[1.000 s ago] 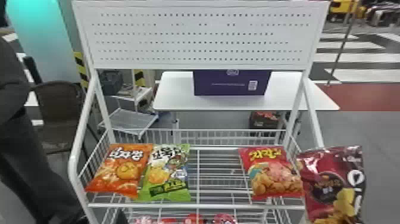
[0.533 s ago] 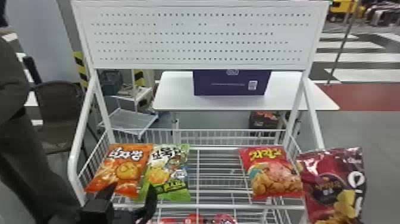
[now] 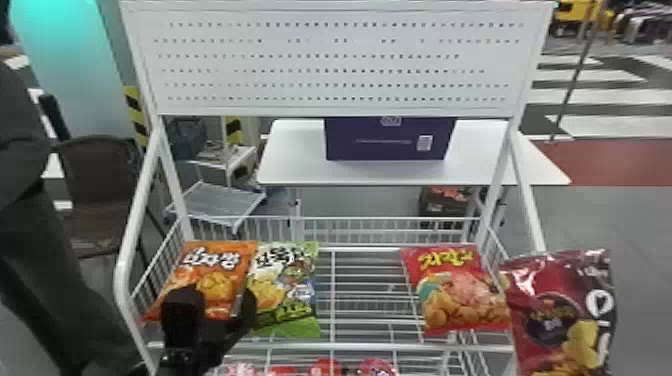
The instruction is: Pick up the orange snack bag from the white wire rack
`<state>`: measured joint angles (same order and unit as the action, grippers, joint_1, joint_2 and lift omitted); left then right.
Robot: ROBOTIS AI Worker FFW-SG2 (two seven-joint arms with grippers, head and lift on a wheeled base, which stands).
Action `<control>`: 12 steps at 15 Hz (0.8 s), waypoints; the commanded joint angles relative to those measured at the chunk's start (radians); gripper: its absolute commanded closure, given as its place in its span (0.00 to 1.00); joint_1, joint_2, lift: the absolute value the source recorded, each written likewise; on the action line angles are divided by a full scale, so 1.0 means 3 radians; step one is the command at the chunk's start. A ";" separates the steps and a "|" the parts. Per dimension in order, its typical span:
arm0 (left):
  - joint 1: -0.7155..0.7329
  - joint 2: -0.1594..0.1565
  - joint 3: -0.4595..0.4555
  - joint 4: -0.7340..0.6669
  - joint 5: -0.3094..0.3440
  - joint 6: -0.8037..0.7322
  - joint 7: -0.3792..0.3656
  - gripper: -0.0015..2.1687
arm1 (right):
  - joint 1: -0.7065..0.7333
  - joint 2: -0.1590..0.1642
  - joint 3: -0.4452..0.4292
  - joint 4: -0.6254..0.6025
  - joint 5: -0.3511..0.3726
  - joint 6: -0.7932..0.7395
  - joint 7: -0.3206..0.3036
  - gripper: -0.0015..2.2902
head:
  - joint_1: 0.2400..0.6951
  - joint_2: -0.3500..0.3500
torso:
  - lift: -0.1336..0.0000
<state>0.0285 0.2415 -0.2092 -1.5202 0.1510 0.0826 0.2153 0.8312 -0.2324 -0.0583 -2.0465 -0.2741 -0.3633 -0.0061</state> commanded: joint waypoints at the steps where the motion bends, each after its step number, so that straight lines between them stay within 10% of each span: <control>1: -0.0105 0.0003 0.0038 0.0143 0.0074 0.0132 -0.0114 0.10 | -0.0005 0.0002 -0.0010 0.0006 -0.0002 0.0002 0.0000 0.92 | 0.57 0.50 | 1.00; 2: -0.0105 0.0008 0.0043 0.0143 0.0105 0.0152 -0.0114 0.24 | -0.0005 0.0002 -0.0010 0.0011 -0.0002 0.0002 0.0000 0.92 | 0.57 0.50 | 1.00; 4: -0.0059 0.0008 0.0053 0.0066 0.0131 0.0142 -0.0007 0.89 | -0.0010 0.0008 -0.0010 0.0021 -0.0002 0.0002 0.0000 0.92 | 0.57 0.50 | 1.00; 5: -0.0013 0.0013 0.0048 -0.0026 0.0151 0.0152 0.0013 0.99 | -0.0010 0.0018 -0.0015 0.0026 -0.0002 0.0002 0.0000 0.92 | 0.57 0.50 | 1.00; 12: -0.0033 0.0003 0.0033 -0.0118 0.0003 0.0551 -0.0002 0.99 | -0.0030 0.0013 -0.0015 0.0031 -0.0007 0.0002 0.0000 0.92 | 0.57 0.50 | 1.00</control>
<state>0.0232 0.2427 -0.2003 -1.5551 0.1616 0.2340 0.2131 0.8237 -0.2283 -0.0627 -2.0380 -0.2759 -0.3628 -0.0061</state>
